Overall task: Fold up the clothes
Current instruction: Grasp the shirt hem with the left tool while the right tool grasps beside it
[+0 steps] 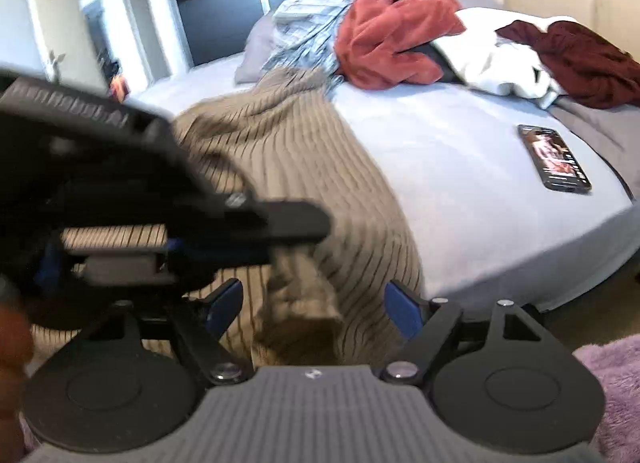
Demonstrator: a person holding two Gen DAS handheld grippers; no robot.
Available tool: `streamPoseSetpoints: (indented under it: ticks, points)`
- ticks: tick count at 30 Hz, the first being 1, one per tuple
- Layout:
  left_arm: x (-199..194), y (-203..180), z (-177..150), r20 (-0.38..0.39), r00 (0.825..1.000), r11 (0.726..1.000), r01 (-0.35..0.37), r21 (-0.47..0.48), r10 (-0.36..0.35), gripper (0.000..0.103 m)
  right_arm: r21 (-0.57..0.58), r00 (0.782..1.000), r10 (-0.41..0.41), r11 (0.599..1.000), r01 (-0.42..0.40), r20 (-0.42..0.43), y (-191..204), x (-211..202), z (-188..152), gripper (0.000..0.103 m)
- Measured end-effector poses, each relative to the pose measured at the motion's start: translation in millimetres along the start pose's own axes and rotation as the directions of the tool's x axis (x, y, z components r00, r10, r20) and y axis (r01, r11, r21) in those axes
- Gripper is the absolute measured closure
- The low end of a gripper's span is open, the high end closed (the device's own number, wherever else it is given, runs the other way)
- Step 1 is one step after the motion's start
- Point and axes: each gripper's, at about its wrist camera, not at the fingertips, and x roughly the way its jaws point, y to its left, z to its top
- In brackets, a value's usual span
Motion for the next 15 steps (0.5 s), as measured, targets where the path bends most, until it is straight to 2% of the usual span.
streamPoseSetpoints:
  ticks: [3, 4, 5, 6, 7, 9, 14, 15]
  points:
    - [-3.0, 3.5, 2.4, 0.015, 1.000, 1.000, 0.001, -0.015, -0.001, 0.102, 0.003, 0.998, -0.045, 0.999, 0.045, 0.043, 1.1, 4.6, -3.1, 0.022]
    - [-3.8, 5.2, 2.8, 0.017, 1.000, 1.000, 0.005, -0.023, -0.004, 0.102, -0.012, 0.997, -0.058, 0.998, 0.059, 0.050, 1.1, 5.7, -3.5, 0.027]
    - [-4.0, 6.6, 2.7, 0.017, 1.000, 0.999, 0.015, -0.031, -0.014, 0.102, -0.031, 0.996, -0.078, 0.996, 0.079, 0.040, 0.9, 9.3, -4.4, 0.047]
    - [-4.1, 7.9, 2.7, 0.017, 1.000, 0.999, 0.025, -0.039, -0.024, 0.102, -0.049, 0.995, -0.102, 0.994, 0.103, 0.012, 0.7, 14.6, -3.9, 0.056]
    - [-4.9, 8.3, 3.0, 0.020, 0.999, 0.999, 0.027, -0.041, -0.026, 0.102, -0.047, 0.994, -0.109, 0.993, 0.108, -0.020, -3.3, 20.0, -6.0, 0.062]
    - [-6.6, 9.0, 3.7, 0.025, 0.999, 0.999, 0.030, -0.044, -0.029, 0.102, -0.020, 0.990, -0.113, 0.993, 0.112, -0.079, -15.0, 27.4, -13.3, 0.064]
    - [-20.5, 18.9, 0.8, 0.041, 0.999, 0.997, -0.003, -0.081, 0.006, 0.102, -0.031, 0.972, -0.123, 0.992, 0.119, -0.200, -38.3, 32.7, -27.8, 0.094]
    - [-24.2, 21.5, -0.6, 0.040, 0.999, 0.996, -0.023, -0.087, 0.027, 0.102, -0.039, 0.968, -0.123, 0.992, 0.117, -0.218, -41.6, 29.9, -29.3, 0.095]
